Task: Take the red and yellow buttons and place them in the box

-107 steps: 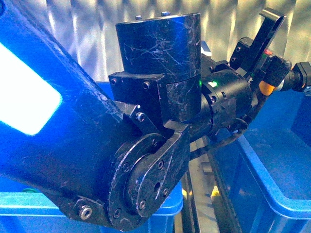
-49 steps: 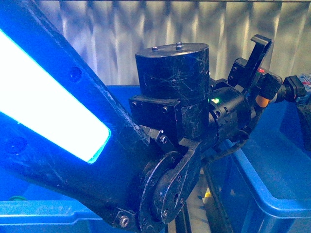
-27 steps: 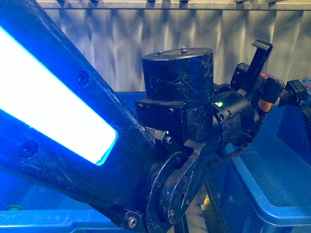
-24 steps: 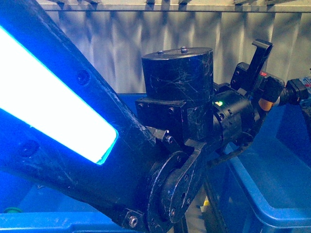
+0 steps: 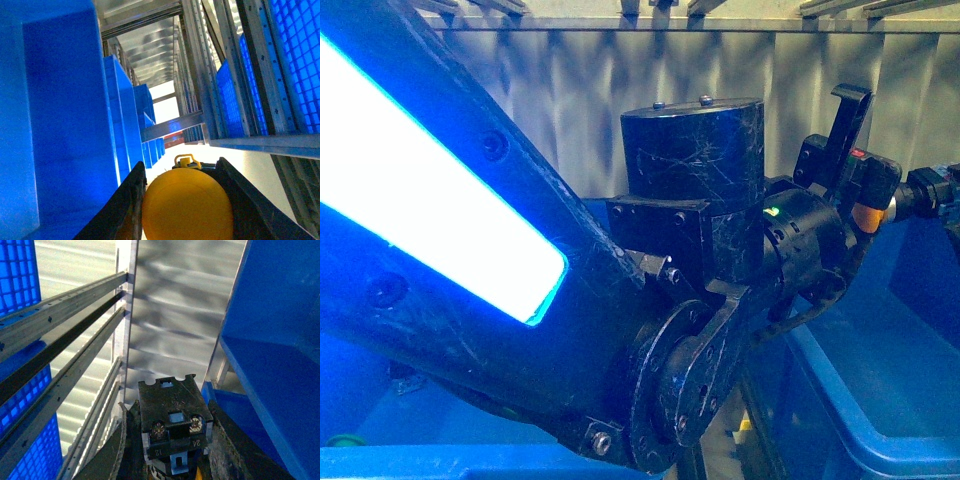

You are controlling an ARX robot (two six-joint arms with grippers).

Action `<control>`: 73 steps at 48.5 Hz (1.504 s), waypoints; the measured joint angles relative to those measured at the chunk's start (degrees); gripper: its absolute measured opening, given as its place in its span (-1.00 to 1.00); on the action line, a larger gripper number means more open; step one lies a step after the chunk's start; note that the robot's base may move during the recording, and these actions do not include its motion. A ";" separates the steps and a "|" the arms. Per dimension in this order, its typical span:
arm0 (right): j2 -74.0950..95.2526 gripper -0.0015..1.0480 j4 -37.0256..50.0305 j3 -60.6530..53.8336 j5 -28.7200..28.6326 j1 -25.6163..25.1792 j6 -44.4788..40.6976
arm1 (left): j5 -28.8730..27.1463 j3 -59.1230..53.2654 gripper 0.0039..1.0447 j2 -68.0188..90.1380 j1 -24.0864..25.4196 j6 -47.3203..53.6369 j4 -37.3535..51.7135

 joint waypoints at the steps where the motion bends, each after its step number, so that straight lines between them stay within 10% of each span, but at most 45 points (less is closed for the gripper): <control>1: 0.04 -0.48 0.00 0.00 0.00 -0.02 0.00 | -0.20 0.09 -0.38 -0.02 0.04 0.00 -0.28; 10: 0.44 -0.48 0.00 0.00 0.02 -0.42 0.07 | -2.12 0.81 -0.36 -0.33 0.13 0.20 -3.21; 29: 0.46 -0.50 0.22 0.94 -0.57 -0.48 0.00 | -9.99 1.16 0.89 -1.73 0.81 13.97 -6.69; 70: 1.60 -0.50 -2.19 1.68 -0.17 1.86 -6.73 | -14.75 -26.49 0.86 -31.69 11.08 28.87 0.35; 73: 1.20 -0.50 -3.30 1.62 -0.26 2.10 -8.33 | -21.16 -29.14 0.78 -36.63 11.72 34.21 -4.04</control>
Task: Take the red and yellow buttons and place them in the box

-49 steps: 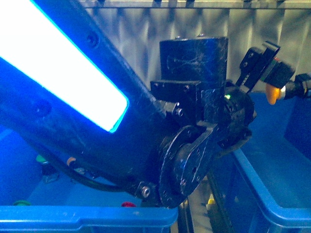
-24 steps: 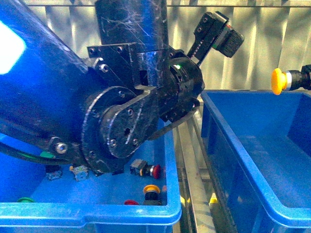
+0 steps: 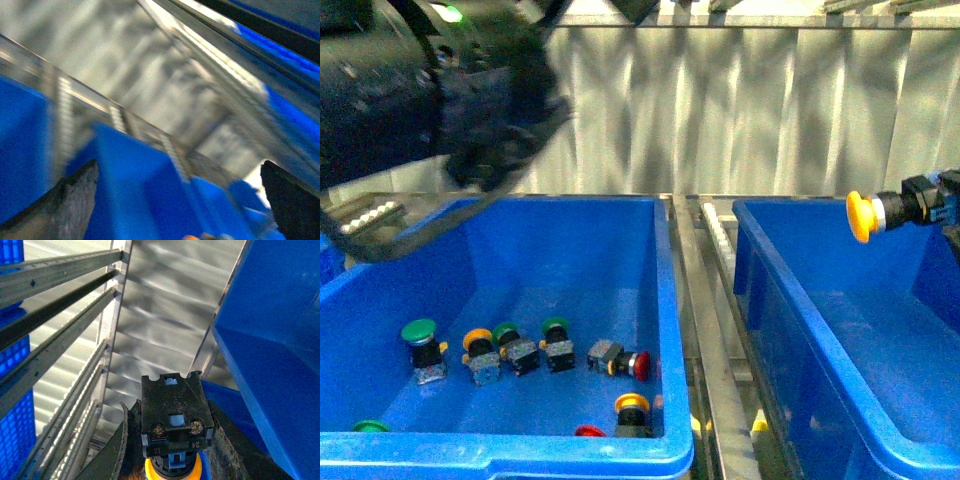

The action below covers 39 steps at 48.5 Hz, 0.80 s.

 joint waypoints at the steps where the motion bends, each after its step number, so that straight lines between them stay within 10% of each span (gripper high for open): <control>1: -0.24 -0.50 -0.31 -0.09 0.02 0.11 -0.66 | -4.35 -0.74 0.71 -2.47 0.42 3.17 -4.68; 5: -1.51 -0.50 -2.08 -0.66 0.11 0.63 -3.06 | -16.09 -9.16 0.40 -15.96 4.50 19.21 -21.94; 13: -4.07 -0.50 -4.72 -2.23 1.25 1.49 -7.50 | -12.02 -28.20 -0.15 -41.20 14.12 33.75 -36.48; 26: -8.22 -0.50 -8.74 -4.13 4.55 5.66 -13.42 | -9.81 -45.86 -0.96 -78.49 15.04 37.75 -53.55; 39: -11.37 -0.50 -12.81 -4.20 5.77 9.84 -19.91 | 1.46 -48.76 -0.96 -83.49 25.33 38.27 -53.88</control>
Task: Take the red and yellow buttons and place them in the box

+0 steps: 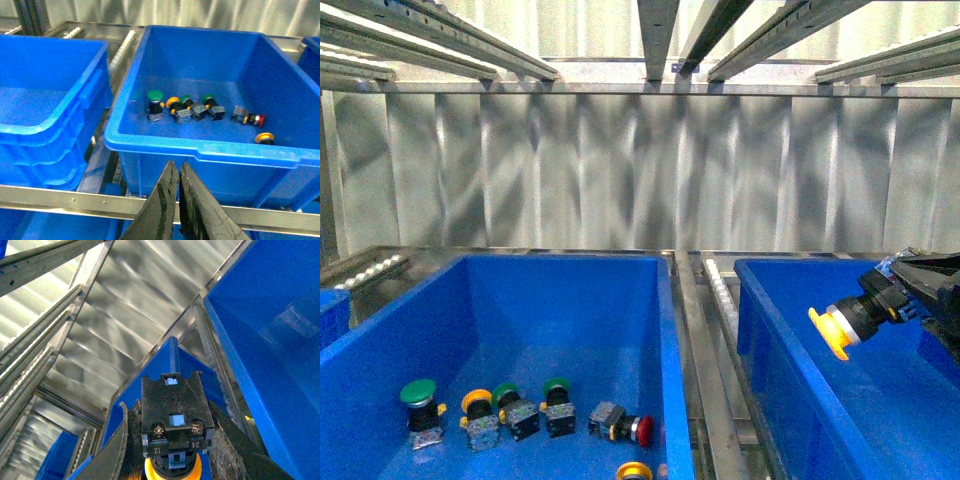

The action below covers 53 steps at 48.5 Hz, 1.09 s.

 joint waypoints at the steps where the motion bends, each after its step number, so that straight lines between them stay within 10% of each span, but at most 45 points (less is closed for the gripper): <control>1: -0.24 -0.50 -0.26 0.00 0.09 0.24 -0.37 | -0.02 -0.20 -0.96 -0.13 0.94 0.02 0.00; 41: -7.19 -0.50 -5.01 -2.14 6.40 6.84 -10.56 | 0.79 -4.26 -0.95 -3.96 2.36 0.07 0.55; 53: -8.46 -0.50 -5.90 -2.25 7.04 7.23 -11.15 | 0.79 -4.26 -0.21 -3.96 2.36 0.09 0.55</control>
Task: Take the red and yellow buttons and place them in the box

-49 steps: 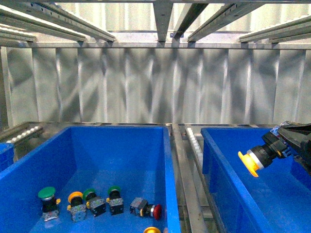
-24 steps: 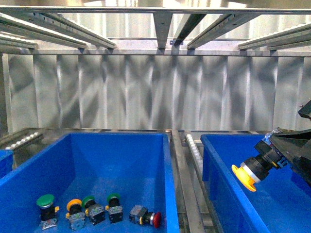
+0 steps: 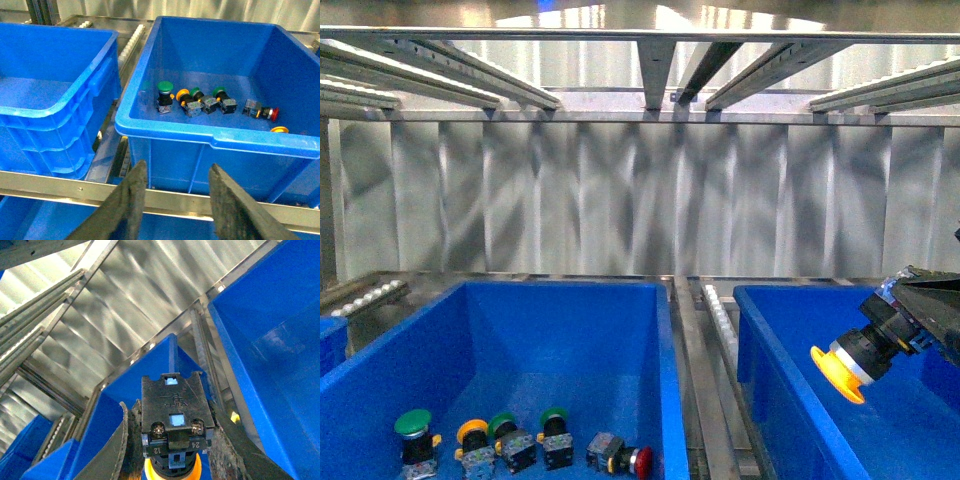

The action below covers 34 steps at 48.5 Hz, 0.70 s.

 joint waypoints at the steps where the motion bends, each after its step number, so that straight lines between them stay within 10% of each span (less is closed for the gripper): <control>1: -0.11 -0.50 -0.13 0.00 0.00 0.00 -0.09 | 0.00 0.00 -0.14 0.00 0.00 0.00 0.00; 13: -1.09 -0.50 -1.25 -1.46 0.66 0.35 -0.35 | -0.02 0.00 0.87 0.00 0.00 0.00 0.00; 34: -1.88 -0.50 -2.10 -1.73 1.73 0.85 -0.11 | 0.00 0.00 0.86 0.00 0.00 0.11 0.00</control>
